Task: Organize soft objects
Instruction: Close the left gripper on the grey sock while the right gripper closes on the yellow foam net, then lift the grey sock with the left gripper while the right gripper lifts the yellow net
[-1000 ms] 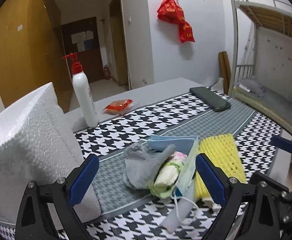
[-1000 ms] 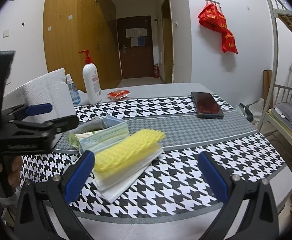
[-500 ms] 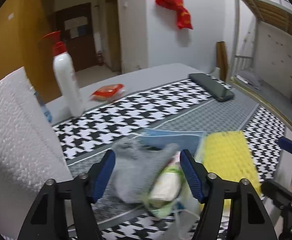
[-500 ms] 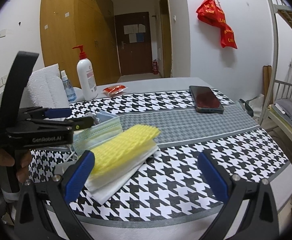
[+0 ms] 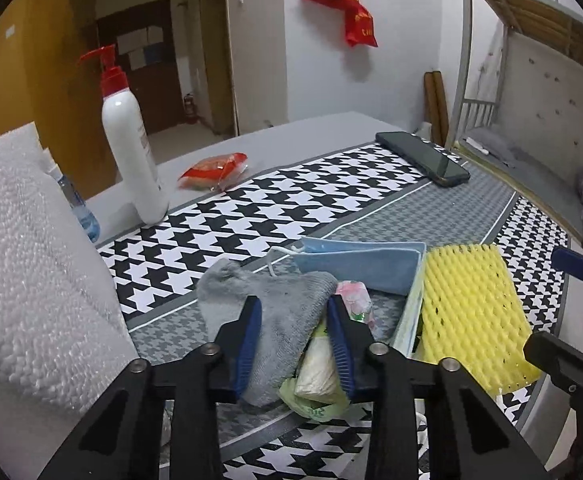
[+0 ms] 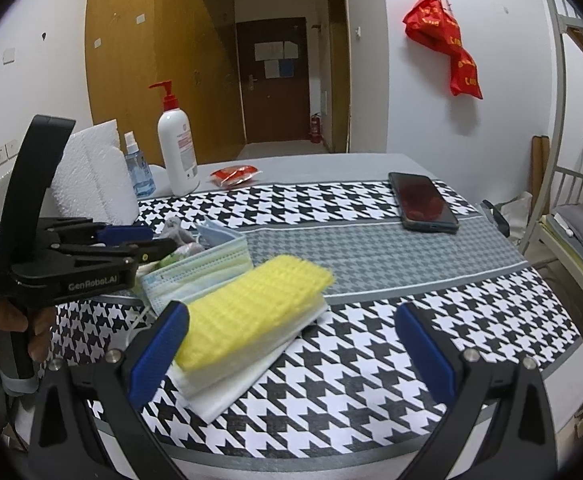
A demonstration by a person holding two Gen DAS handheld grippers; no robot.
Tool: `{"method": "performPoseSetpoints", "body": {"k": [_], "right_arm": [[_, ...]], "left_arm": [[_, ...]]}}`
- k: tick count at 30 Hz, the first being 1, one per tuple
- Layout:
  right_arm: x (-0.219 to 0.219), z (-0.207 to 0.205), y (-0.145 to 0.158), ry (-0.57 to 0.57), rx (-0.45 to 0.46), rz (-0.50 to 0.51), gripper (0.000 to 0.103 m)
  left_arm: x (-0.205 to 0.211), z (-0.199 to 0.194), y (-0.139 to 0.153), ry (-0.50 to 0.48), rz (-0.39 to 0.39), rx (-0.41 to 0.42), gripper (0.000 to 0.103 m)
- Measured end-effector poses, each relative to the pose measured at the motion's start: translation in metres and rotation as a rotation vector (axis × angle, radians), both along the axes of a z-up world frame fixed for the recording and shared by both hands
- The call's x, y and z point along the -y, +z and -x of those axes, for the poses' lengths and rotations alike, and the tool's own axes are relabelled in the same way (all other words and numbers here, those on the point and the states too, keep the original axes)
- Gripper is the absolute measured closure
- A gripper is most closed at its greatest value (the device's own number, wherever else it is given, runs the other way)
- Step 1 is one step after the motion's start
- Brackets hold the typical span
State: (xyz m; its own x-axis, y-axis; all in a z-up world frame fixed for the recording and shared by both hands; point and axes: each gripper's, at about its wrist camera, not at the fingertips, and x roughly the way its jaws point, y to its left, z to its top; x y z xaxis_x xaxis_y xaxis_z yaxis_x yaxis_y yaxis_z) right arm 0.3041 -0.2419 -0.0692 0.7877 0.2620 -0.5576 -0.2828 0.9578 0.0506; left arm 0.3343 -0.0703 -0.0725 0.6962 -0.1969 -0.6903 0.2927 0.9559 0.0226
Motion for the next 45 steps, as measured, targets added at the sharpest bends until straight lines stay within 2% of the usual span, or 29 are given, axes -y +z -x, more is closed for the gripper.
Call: {"method": "performPoseSetpoints", "body": {"k": [5, 9, 15, 18, 21, 23, 25, 28, 32, 37, 41, 45], "right_arm": [[-0.004, -0.002, 0.0, 0.013, -0.012, 0.006, 0.0], [-0.005, -0.007, -0.001, 0.014, -0.036, -0.022, 0.0], [-0.016, -0.014, -0.005, 0.033, -0.08, -0.042, 0.001], [-0.019, -0.016, -0.008, 0.047, -0.097, -0.049, 0.013], [-0.021, -0.019, -0.012, 0.051, -0.136, -0.081, 0.043], [-0.021, -0.02, -0.013, 0.032, -0.145, -0.078, 0.053], [-0.022, -0.018, -0.013, 0.028, -0.14, -0.08, 0.074], [-0.024, -0.016, -0.012, 0.032, -0.147, -0.084, 0.089], [-0.025, -0.009, -0.006, 0.024, -0.131, -0.083, 0.091], [-0.018, 0.012, 0.02, -0.001, -0.059, -0.087, 0.091], [-0.009, 0.029, 0.038, -0.033, -0.004, -0.078, 0.091], [-0.002, 0.037, 0.042, -0.053, 0.014, -0.073, 0.091]], "left_arm": [[-0.011, -0.007, -0.006, -0.009, 0.078, -0.054, 0.091], [-0.018, 0.0, -0.003, -0.043, 0.138, -0.037, 0.092], [-0.021, 0.009, 0.004, -0.055, 0.163, 0.015, 0.092], [-0.024, 0.011, 0.006, -0.058, 0.177, 0.033, 0.092], [-0.026, 0.014, 0.011, -0.065, 0.199, 0.058, 0.092], [-0.027, 0.016, 0.014, -0.07, 0.203, 0.081, 0.092], [-0.027, 0.018, 0.017, -0.07, 0.207, 0.094, 0.092], [-0.029, 0.018, 0.018, -0.067, 0.207, 0.1, 0.092], [-0.035, 0.025, 0.028, -0.08, 0.242, 0.147, 0.092], [-0.038, 0.034, 0.034, -0.098, 0.255, 0.183, 0.092], [-0.038, 0.035, 0.03, -0.112, 0.242, 0.159, 0.092], [-0.034, 0.034, 0.024, -0.109, 0.193, 0.141, 0.092]]}}
